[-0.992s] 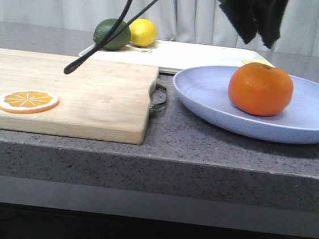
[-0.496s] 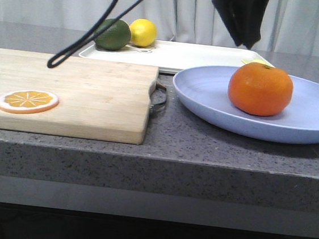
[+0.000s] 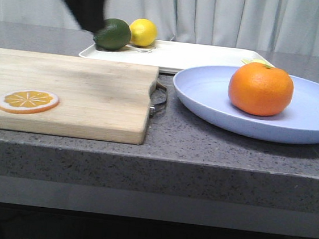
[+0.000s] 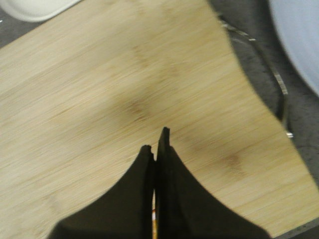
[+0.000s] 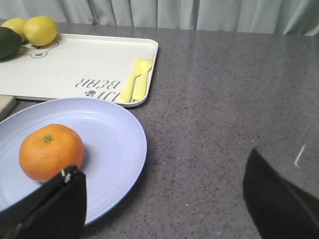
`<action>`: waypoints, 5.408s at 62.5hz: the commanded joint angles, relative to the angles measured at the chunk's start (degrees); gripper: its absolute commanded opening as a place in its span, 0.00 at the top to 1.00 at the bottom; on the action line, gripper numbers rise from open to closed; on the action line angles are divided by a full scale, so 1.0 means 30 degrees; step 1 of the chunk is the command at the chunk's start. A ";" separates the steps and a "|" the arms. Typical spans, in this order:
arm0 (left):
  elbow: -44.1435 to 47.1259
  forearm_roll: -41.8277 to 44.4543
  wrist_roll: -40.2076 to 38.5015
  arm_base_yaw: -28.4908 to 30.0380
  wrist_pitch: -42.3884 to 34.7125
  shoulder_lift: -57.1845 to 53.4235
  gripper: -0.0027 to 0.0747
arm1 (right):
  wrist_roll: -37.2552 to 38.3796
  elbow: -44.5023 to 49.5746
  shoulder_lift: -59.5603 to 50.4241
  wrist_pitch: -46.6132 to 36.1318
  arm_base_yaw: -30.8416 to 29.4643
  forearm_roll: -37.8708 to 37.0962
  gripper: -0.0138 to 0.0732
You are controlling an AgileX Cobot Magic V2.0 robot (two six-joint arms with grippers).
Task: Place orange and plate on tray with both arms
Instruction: 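Open the left gripper and lift it away from the orange, then move the right gripper to the plate rim and pinch it, then lift the plate with the right gripper and carry it over the white tray, then lower the plate onto the tray and open the right gripper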
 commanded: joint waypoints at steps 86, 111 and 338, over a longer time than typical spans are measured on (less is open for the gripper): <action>2.2187 0.0083 -0.1174 0.7843 -1.2588 -3.1227 0.99 | 0.1408 -0.4534 1.0900 0.0206 -0.0206 0.1213 0.10; 2.2187 0.0083 -0.1174 0.7843 -1.2588 -3.1227 0.99 | 0.1758 -0.7972 1.7540 0.0412 -0.0246 0.3561 0.30; 2.2197 0.0083 -0.1174 0.7843 -1.2632 -3.1227 0.99 | -0.0124 -3.2773 2.8192 1.6570 -0.0478 0.2832 0.91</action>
